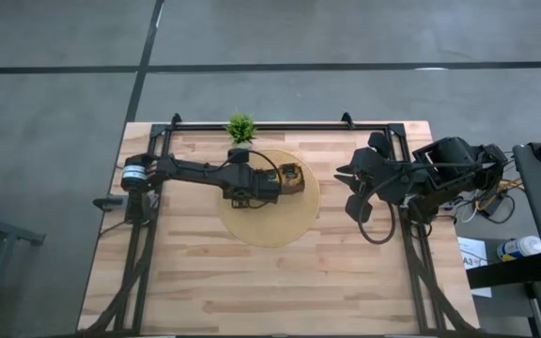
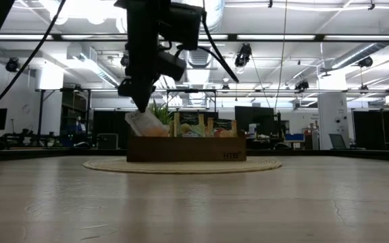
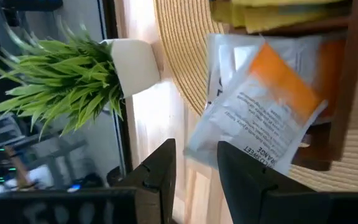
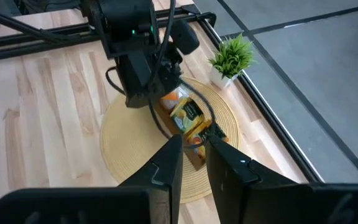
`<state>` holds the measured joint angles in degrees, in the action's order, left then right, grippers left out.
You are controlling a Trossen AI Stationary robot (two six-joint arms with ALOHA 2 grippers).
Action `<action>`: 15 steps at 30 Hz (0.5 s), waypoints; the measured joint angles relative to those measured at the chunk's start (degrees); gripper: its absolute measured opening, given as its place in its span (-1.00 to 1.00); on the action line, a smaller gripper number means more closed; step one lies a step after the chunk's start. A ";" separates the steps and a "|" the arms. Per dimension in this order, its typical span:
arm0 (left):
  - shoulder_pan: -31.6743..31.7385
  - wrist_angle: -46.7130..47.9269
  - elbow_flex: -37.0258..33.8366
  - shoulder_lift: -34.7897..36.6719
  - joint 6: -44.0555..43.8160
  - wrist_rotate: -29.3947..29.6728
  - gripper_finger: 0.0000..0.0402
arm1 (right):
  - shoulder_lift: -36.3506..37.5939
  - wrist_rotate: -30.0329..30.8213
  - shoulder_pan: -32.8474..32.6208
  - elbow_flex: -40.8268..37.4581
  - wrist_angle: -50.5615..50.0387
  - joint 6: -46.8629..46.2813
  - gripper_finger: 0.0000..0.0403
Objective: Pick & Place Tea
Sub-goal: Put the white tea bag into the left section of the wooden organizer
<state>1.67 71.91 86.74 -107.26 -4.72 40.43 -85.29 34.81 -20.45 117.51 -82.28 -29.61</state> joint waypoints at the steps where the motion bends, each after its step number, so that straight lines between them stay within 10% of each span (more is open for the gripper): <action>1: 0.03 0.01 0.24 0.63 -0.37 -0.66 -0.44 | -0.01 0.00 0.00 0.00 0.00 0.02 -0.66; 15: 0.11 -3.29 1.35 6.14 -3.52 -12.46 -0.44 | 0.00 -0.07 0.00 0.00 -0.24 0.21 -0.66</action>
<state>1.78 68.62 88.10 -101.12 -8.23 27.97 -85.29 34.74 -20.45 117.51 -82.52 -29.39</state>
